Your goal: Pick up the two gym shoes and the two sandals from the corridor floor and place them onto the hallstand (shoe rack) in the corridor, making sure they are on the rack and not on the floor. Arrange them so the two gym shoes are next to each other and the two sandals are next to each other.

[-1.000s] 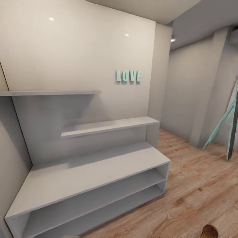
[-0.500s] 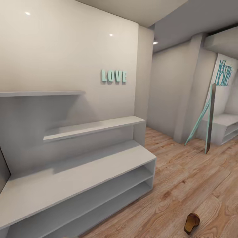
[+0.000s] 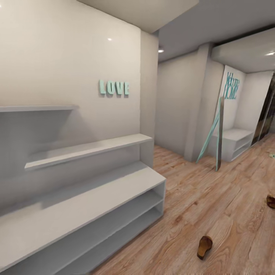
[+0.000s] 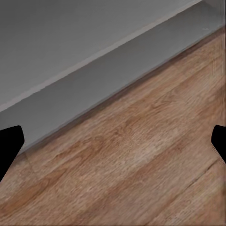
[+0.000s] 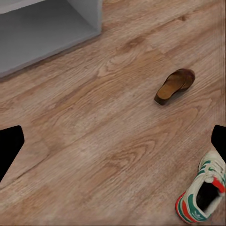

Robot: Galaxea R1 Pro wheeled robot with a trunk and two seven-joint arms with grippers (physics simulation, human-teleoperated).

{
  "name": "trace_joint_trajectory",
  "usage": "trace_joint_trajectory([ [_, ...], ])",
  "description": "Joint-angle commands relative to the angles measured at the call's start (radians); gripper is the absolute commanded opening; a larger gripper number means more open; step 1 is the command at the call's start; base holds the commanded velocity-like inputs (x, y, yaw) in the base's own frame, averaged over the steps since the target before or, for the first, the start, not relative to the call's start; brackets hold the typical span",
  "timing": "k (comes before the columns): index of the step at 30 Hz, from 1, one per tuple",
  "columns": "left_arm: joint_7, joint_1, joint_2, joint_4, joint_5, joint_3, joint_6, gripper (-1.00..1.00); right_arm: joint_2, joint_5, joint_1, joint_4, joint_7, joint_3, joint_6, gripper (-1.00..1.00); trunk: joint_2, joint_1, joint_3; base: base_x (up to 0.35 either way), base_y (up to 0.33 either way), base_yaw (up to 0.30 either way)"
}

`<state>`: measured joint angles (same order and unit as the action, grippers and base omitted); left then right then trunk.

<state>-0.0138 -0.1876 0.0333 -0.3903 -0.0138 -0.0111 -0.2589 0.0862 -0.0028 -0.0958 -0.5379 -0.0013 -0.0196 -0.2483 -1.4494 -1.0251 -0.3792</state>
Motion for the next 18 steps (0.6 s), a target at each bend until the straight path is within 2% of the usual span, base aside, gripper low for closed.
trace_joint_trajectory([
  [1, -0.001, -0.001, 0.000, 0.000, -0.001, -0.001, -0.003, 1.00, 0.000, 0.000, -0.001, 0.001, 0.000, -0.001, -0.004, 1.00, -0.001, 0.000, -0.001, 0.000, 0.000, -0.265],
  [18, -0.002, -0.001, -0.001, 0.001, 0.003, -0.003, -0.003, 1.00, -0.002, 0.000, -0.001, 0.000, 0.000, -0.002, -0.003, 1.00, -0.001, 0.000, -0.001, 0.000, 0.000, -0.265],
])
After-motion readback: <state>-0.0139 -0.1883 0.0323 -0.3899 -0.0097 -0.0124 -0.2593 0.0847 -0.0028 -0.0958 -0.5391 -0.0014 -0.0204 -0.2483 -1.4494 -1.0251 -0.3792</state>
